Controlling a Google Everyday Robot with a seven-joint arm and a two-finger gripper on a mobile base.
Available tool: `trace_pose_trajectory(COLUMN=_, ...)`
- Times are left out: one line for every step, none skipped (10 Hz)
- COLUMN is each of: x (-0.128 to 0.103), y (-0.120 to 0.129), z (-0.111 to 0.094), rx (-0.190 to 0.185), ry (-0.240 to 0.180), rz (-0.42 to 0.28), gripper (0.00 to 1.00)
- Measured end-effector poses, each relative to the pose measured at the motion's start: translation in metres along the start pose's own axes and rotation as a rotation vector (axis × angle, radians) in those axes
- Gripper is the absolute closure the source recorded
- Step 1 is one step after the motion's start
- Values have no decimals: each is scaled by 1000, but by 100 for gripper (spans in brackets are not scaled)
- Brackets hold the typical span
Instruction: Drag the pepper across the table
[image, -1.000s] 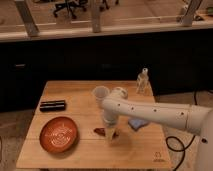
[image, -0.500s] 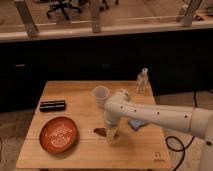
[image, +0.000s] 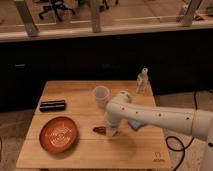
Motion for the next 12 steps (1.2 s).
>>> trace_pose_trajectory(x=11, y=-2, z=-3, rx=6, ry=-4, rz=9, gripper=48)
trace_pose_trajectory(x=24, y=-1, z=-5, rx=10, ry=-7, rz=22, gripper=58)
trace_pose_trajectory(x=34, y=0, z=-7, rx=13, ry=-9, rz=32, gripper=66)
trace_pose_trajectory(x=39, y=2, z=-7, rx=14, ry=-9, rz=31, gripper=77)
trace_pose_trajectory(x=40, y=3, z=-7, rx=15, ry=-10, rz=31, gripper=88)
trace_pose_trajectory(x=38, y=3, z=-7, rx=17, ry=-12, rz=38, gripper=94)
trace_pose_trajectory(x=37, y=4, z=-7, rx=19, ry=-13, rz=47, gripper=97)
trace_pose_trajectory(x=41, y=6, z=-8, rx=22, ry=-17, rz=60, gripper=97)
trace_pose_trajectory(x=51, y=8, z=-10, rx=24, ry=-17, rz=70, gripper=97)
trace_pose_trajectory(x=60, y=10, z=-12, rx=25, ry=-19, rz=73, gripper=97)
trace_pose_trajectory(x=70, y=14, z=-15, rx=23, ry=-17, rz=83, gripper=97)
trace_pose_trajectory(x=72, y=15, z=-15, rx=24, ry=-18, rz=88, gripper=97)
